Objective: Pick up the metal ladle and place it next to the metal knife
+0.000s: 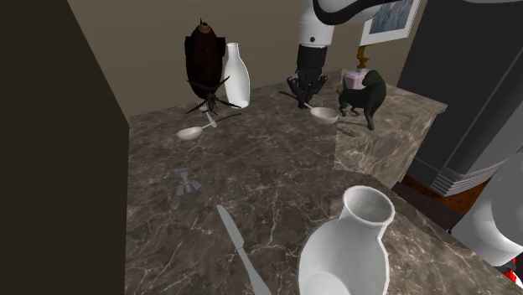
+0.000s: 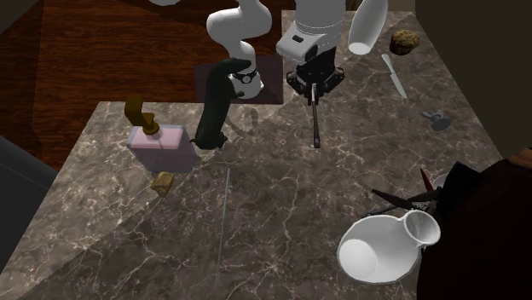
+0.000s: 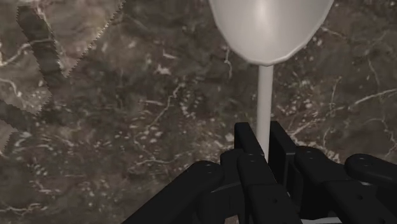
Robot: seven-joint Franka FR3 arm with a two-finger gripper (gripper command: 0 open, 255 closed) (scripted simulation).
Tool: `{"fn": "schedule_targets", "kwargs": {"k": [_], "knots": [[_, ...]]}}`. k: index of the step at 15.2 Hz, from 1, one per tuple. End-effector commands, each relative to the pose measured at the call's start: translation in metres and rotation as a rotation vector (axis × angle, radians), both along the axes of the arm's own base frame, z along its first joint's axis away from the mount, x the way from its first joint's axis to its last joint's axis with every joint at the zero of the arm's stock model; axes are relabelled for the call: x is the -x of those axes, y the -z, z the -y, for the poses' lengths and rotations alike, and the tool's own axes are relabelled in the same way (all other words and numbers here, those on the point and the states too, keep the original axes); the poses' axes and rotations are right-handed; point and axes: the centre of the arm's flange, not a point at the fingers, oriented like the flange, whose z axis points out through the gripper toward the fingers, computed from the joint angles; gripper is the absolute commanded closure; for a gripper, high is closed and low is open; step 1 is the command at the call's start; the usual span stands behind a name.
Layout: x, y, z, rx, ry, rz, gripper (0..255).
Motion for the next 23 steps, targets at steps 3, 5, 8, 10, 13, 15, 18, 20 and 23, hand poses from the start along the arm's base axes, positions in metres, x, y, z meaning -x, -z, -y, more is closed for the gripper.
{"fn": "schedule_targets", "kwargs": {"k": [3,5,8,10,13,15,18,20,23], "knots": [[0.036,0.0,-0.038,0.001,0.001,0.0,255],[0.054,0.0,-0.057,0.001,0.001,0.0,255],[0.081,0.0,-0.086,0.001,0.001,0.0,255],[0.1,0.0,-0.105,0.001,0.001,0.0,255],[0.127,-0.001,-0.133,0.001,0.001,0.0,255],[0.145,-0.001,-0.152,0.001,0.001,0.0,255],[0.173,-0.001,-0.181,0.001,0.001,0.0,255],[0.191,-0.001,-0.2,0.001,0.001,0.0,255],[0.191,0.015,-0.2,0.001,0.001,0.0,255]]}}
